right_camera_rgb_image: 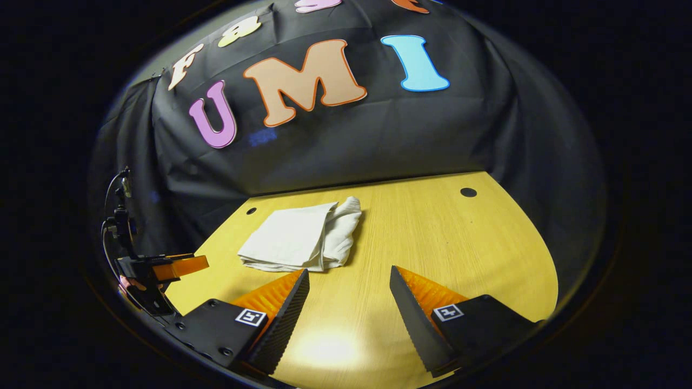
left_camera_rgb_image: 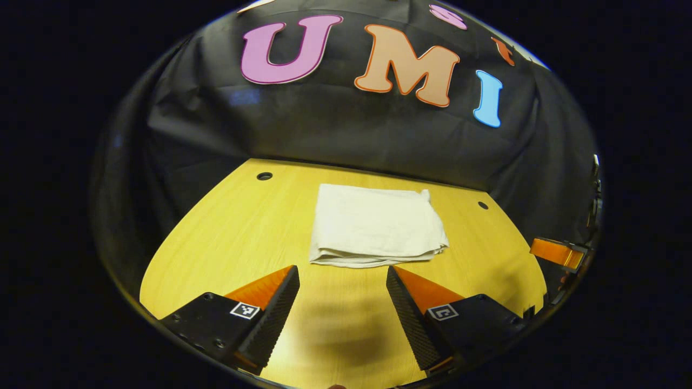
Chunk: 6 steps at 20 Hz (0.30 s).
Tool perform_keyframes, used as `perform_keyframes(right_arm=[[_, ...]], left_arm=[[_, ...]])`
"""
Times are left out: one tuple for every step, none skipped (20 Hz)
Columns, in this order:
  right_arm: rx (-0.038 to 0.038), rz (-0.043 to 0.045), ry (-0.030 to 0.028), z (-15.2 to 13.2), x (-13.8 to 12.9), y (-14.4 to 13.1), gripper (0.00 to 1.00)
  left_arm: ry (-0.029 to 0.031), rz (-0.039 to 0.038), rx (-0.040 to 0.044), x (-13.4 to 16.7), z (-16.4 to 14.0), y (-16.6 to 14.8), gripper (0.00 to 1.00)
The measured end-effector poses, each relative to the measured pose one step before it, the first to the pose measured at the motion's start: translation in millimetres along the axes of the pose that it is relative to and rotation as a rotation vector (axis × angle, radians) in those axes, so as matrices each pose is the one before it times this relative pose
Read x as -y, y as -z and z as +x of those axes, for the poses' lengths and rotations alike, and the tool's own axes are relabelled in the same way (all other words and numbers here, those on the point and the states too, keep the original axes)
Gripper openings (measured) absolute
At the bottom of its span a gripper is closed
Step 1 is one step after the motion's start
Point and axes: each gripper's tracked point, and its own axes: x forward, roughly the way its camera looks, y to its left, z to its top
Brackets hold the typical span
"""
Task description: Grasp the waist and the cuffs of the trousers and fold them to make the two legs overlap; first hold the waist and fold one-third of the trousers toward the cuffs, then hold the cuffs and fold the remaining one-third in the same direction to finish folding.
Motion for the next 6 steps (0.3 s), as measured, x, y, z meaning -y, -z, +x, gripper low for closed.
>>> perform_keyframes(right_arm=[[-0.00646, -0.00166, -0.00580, -3.04, -1.88, 3.84, 0.96], [-0.00255, -0.00027, -0.00545, -3.66, -1.52, 3.69, 0.96], [0.00311, 0.00013, -0.00281, -3.27, -1.22, 0.75, 0.97], [0.00027, 0.00078, -0.00279, -2.49, -1.51, 1.81, 0.96], [-0.00073, 0.00050, -0.00318, -2.18, -1.21, 0.35, 0.97], [0.00255, 0.00015, -0.00235, -2.83, -1.23, 0.78, 0.96]], left_arm=[[-0.01417, -0.00588, 0.00304, -3.92, -5.37, 2.97, 0.96], [-0.00885, -0.00901, 0.00408, -1.25, -2.70, 0.72, 0.96], [-0.00563, -0.01004, 0.00711, -1.66, -3.48, 0.90, 0.96], [-0.00257, -0.00851, 0.00449, 0.46, -2.32, 0.29, 0.96], [-0.00305, -0.00494, 0.00611, -1.05, -2.76, 1.13, 0.96], [-0.00295, -0.00056, 0.00346, -0.88, -2.52, -0.04, 0.96]])
